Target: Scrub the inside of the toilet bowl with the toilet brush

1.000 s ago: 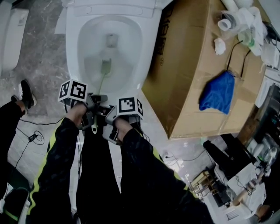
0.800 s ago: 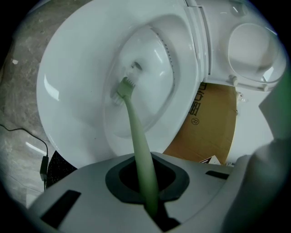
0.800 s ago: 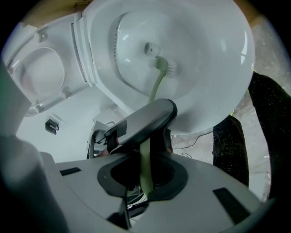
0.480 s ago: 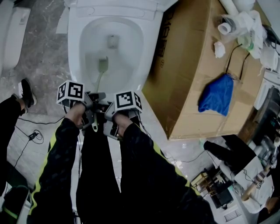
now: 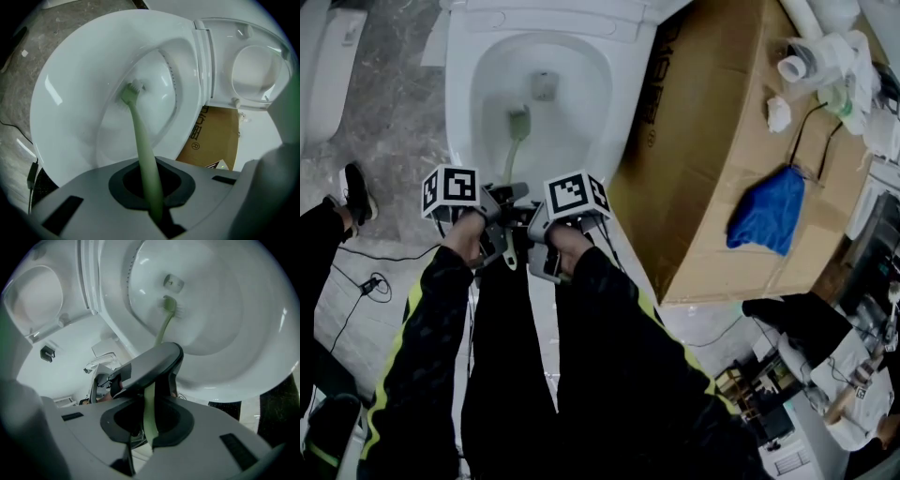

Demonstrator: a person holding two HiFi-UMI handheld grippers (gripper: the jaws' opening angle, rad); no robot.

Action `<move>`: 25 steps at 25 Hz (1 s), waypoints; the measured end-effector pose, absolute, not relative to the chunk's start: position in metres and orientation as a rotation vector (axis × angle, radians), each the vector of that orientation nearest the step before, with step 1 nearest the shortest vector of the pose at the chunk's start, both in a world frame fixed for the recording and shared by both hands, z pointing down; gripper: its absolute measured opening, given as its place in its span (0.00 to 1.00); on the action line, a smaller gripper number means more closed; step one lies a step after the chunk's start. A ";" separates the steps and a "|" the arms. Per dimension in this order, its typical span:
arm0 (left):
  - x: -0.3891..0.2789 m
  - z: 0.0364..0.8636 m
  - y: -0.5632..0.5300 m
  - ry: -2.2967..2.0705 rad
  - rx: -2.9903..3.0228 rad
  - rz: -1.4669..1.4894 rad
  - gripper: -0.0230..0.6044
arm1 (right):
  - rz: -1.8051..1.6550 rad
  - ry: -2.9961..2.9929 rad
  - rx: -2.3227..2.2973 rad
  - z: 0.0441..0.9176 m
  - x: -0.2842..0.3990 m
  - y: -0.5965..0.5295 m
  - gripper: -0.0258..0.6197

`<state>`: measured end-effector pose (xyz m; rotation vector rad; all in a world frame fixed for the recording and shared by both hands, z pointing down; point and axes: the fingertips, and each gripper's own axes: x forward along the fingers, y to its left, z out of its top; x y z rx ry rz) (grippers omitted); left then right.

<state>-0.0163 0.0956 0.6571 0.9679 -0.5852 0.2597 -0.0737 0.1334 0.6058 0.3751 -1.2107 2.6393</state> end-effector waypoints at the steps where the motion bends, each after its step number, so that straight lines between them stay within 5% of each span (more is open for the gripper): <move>1: -0.016 0.658 0.092 -0.592 0.970 0.250 0.05 | 2.628 -1.218 0.368 0.607 -0.073 0.131 0.13; 25: -0.001 0.669 0.011 -0.581 1.081 0.272 0.05 | 2.596 -1.353 0.411 0.620 -0.061 0.051 0.13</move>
